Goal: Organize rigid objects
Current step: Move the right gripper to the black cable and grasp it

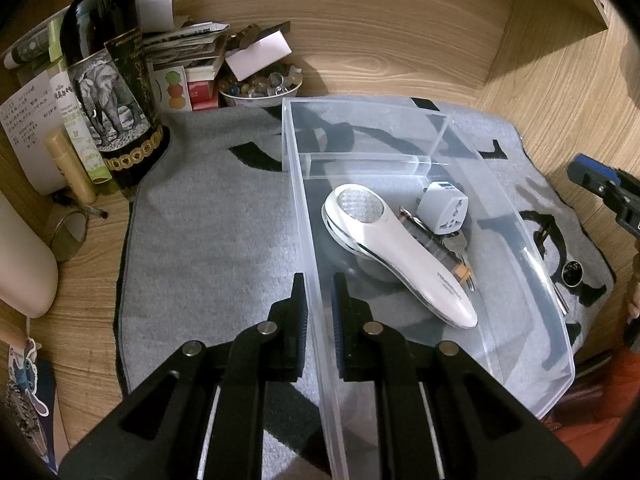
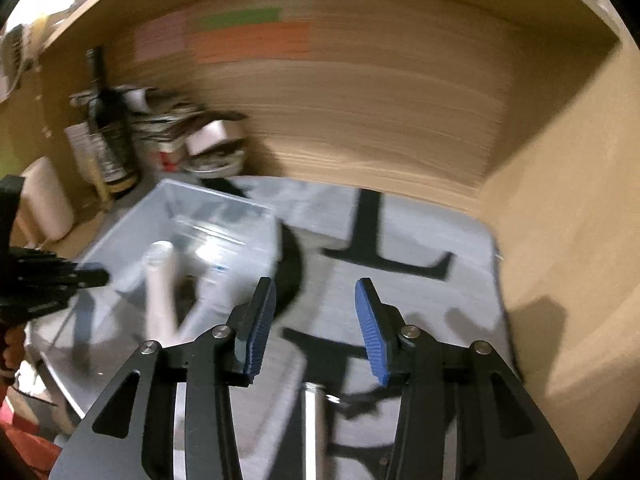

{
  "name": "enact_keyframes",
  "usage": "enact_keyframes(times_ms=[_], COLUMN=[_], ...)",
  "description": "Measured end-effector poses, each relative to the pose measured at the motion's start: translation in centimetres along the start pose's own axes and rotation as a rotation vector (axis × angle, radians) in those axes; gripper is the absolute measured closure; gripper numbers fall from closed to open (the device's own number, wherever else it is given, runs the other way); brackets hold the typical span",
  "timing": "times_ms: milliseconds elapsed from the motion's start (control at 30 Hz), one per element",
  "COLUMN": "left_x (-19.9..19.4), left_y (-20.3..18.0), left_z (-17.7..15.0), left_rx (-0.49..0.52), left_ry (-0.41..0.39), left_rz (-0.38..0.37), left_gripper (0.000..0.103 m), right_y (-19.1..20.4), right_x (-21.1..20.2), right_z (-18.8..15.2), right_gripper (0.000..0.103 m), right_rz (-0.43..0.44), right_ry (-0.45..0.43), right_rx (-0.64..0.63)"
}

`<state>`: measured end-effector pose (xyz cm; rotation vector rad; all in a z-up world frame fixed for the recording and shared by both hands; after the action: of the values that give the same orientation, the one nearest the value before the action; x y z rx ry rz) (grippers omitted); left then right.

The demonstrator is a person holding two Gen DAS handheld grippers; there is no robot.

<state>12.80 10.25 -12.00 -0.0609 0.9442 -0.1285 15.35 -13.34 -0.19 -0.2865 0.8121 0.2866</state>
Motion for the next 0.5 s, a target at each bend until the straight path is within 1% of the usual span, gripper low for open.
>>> enact_keyframes(times_ms=[67,133,267,367,500], left_x=[0.0,0.0,0.0,0.0,0.0], left_y=[0.0,0.0,0.2,0.2,0.2], left_z=[0.1,0.1,0.2,0.3,0.3], left_rx=[0.0,0.0,-0.003,-0.006,-0.009], left_ry=[0.0,0.0,0.001,0.001,0.001], left_rz=[0.0,0.0,0.002,0.005,0.006], left_gripper=[0.092,0.092,0.092,0.092,0.092], right_y=[-1.4,-2.4,-4.2,-5.2,-5.8], right_x=[-0.3,-0.3,0.6,1.3,2.6], right_z=[-0.7,-1.4,-3.4,-4.8,-6.4], right_gripper=[0.065,0.064,0.064,0.064,0.063], right_rz=[-0.034,-0.05,-0.075,-0.069,-0.039], right_ry=[0.009,0.025,0.084,0.126,0.184], right_rx=[0.03,0.06,0.11,0.153,0.202])
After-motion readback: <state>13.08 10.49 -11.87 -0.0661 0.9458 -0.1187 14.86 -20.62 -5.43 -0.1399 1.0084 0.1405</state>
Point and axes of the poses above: each gripper's, at about its wrist camera, not at the fingertips, and x roughly the way its jaws point, y to its left, z to its top, the point moved 2 cm from there along x, roughly the way its jaws point
